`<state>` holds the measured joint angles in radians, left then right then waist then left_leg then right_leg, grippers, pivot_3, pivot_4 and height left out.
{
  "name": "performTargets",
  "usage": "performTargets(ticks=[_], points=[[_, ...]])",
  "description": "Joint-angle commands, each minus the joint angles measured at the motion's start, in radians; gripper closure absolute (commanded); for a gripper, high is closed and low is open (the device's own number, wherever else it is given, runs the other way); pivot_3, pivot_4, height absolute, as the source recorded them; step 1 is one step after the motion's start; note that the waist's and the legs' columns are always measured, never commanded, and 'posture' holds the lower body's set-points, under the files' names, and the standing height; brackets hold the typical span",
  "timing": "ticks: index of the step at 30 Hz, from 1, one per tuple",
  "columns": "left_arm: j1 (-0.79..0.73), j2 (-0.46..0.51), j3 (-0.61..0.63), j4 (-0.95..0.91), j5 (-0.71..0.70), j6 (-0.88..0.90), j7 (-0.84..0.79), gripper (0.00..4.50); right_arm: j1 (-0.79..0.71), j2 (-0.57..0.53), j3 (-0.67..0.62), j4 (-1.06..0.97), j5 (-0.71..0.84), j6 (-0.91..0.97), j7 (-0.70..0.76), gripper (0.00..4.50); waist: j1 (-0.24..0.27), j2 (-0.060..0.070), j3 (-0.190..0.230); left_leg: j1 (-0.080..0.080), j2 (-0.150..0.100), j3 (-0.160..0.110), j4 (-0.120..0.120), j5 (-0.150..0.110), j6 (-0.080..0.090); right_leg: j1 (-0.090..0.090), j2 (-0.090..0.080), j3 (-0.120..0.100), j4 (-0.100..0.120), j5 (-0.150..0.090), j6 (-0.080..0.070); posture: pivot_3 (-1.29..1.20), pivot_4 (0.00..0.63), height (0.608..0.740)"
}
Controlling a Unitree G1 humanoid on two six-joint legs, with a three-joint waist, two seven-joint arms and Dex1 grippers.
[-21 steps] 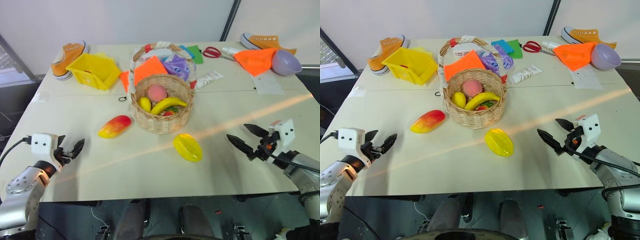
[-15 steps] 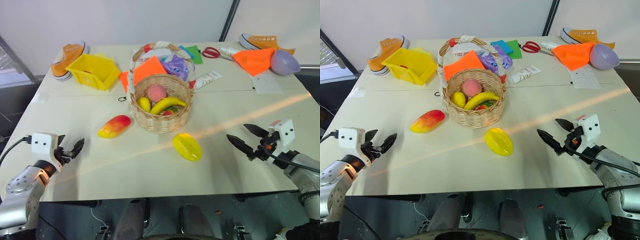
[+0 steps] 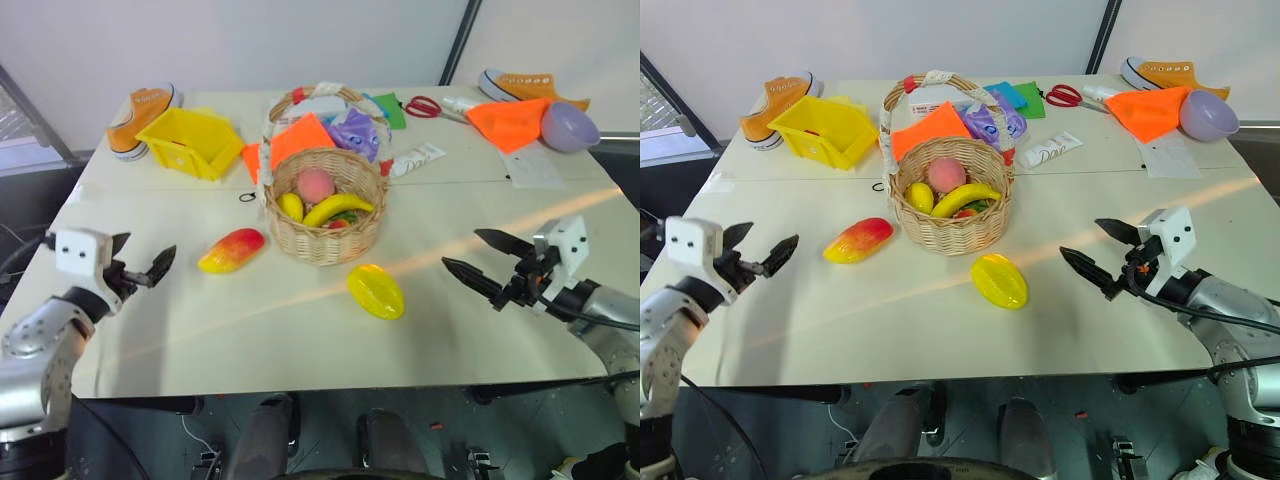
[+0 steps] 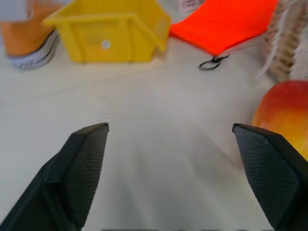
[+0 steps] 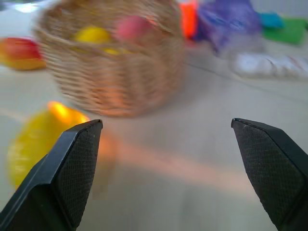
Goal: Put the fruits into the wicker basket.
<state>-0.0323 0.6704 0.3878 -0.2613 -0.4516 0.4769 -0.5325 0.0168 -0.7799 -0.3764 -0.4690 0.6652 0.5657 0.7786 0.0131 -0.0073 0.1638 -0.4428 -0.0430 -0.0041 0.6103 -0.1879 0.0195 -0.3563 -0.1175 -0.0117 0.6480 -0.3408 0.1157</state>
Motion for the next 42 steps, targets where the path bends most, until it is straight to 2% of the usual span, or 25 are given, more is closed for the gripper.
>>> performTargets(ticks=[1, 6, 9, 18, 20, 24, 29, 32, 34, 37, 42], points=[[-0.078, 0.041, -0.076, -0.027, -0.02, 0.061, -0.057, 0.02, -0.027, -0.037, 0.033, -0.15, 0.094, 0.062, 0.018, 0.0, -0.001, 0.0, 0.0, 0.0, 0.0, 0.0, 0.0, 0.0, 0.0, 0.0, 0.0, 0.0, 0.0, 0.0, 0.0, 0.0, 0.15, 0.74], [-0.176, 0.082, -0.228, 0.018, 0.036, 0.104, -0.123, 0.02, -0.06, -0.048, 0.138, -0.266, 0.146, 0.138, -0.007, 0.0, -0.002, 0.0, 0.0, -0.001, 0.0, 0.0, 0.0, 0.0, 0.0, 0.0, 0.0, 0.0, -0.001, 0.0, 0.0, 0.0, 0.15, 0.74], [-0.218, 0.084, -0.292, 0.054, 0.071, 0.108, -0.142, 0.02, -0.068, -0.028, 0.187, -0.305, 0.11, 0.127, -0.042, 0.0, -0.002, -0.001, 0.0, -0.001, 0.0, 0.0, 0.0, 0.0, 0.0, -0.001, 0.0, 0.0, -0.001, 0.0, 0.0, 0.0, 0.15, 0.74], [-0.289, 0.076, -0.403, 0.159, 0.177, 0.086, -0.167, 0.02, -0.048, 0.0, 0.258, -0.328, 0.062, 0.092, -0.077, 0.0, -0.001, -0.001, 0.001, -0.002, 0.0, 0.0, 0.0, 0.0, 0.0, -0.002, 0.0, 0.0, -0.002, 0.0, 0.0, 0.0, 0.15, 0.74], [-0.296, 0.057, -0.393, 0.18, 0.174, 0.082, -0.162, 0.56, -0.052, 0.004, 0.265, -0.329, 0.058, 0.088, -0.082, 0.0, -0.002, -0.001, 0.001, -0.002, 0.0, 0.0, 0.0, 0.0, 0.0, -0.002, 0.0, 0.0, -0.001, 0.0, 0.0, 0.0, 0.15, 0.74], [-0.296, 0.037, -0.378, 0.196, 0.165, 0.081, -0.167, 2.18, -0.057, 0.004, 0.272, -0.331, 0.053, 0.083, -0.086, 0.0, -0.001, -0.001, 0.001, -0.002, 0.0, 0.0, 0.0, 0.0, 0.0, -0.002, 0.0, 0.0, -0.001, 0.0, 0.0, 0.0, 0.15, 0.74], [-0.251, 0.053, -0.318, 0.164, 0.144, 0.063, -0.184, 2.18, -0.065, -0.008, 0.26, -0.333, 0.056, 0.086, -0.089, 0.0, -0.003, -0.001, 0.001, -0.002, 0.0, 0.0, 0.0, 0.0, 0.0, -0.002, 0.0, 0.0, -0.001, 0.0, 0.0, 0.0, 0.15, 0.74], [-0.216, 0.065, -0.174, 0.037, -0.023, 0.14, -0.244, 2.18, -0.071, -0.02, 0.238, -0.326, 0.057, 0.089, -0.088, 0.0, -0.006, -0.002, 0.002, -0.003, 0.0, 0.0, 0.0, 0.0, 0.0, -0.002, 0.0, 0.0, -0.001, 0.0, 0.0, 0.0, 0.15, 0.74], [-0.22, 0.081, -0.12, -0.065, -0.146, 0.224, -0.281, 2.18, -0.073, -0.027, 0.23, -0.32, 0.059, 0.089, -0.084, 0.0, -0.004, -0.005, 0.003, -0.003, 0.001, 0.0, 0.0, 0.0, 0.0, -0.003, 0.0, 0.0, -0.001, 0.0, 0.0, 0.0, 0.15, 0.74], [-0.314, 0.072, -0.189, -0.193, -0.217, 0.3, -0.261, 2.18, -0.087, -0.031, 0.233, -0.3, 0.054, 0.085, -0.076, 0.0, 0.005, -0.005, 0.004, -0.003, 0.001, 0.0, 0.001, 0.0, 0.0, -0.001, 0.0, -0.001, -0.002, 0.0, 0.0, 0.0, 0.15, 0.74], [-0.551, -0.076, -0.412, -0.136, -0.039, 0.309, -0.069, 2.18, -0.12, -0.027, 0.249, -0.282, 0.042, 0.089, -0.074, 0.0, 0.002, -0.007, 0.005, -0.002, 0.0, 0.0, 0.003, 0.0, 0.0, 0.002, 0.0, -0.001, -0.003, 0.003, 0.001, 0.0, 0.15, 0.74]])
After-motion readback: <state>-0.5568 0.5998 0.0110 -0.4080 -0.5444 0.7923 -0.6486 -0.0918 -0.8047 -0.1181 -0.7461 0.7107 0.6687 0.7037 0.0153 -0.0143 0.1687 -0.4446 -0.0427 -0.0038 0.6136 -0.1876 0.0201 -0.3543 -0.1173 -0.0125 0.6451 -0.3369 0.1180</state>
